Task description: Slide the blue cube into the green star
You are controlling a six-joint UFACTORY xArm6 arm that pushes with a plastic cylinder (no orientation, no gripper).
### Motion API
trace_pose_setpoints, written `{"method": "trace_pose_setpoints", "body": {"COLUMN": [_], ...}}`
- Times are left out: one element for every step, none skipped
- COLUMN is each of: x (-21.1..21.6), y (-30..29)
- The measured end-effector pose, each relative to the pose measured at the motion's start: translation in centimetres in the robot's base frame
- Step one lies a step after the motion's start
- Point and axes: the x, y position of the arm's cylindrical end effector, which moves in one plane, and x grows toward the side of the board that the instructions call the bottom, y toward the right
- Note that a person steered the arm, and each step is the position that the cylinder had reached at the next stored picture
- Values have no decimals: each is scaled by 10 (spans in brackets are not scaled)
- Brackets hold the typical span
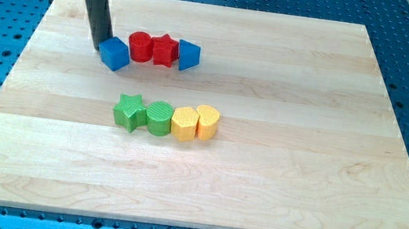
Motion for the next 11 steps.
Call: {"method": "trace_pose_setpoints", "body": {"x": [23, 9, -20, -25, 13, 52, 63, 52, 54, 54, 64], "y": [0, 0, 0, 9, 19, 34, 47, 61, 92, 113, 128]}}
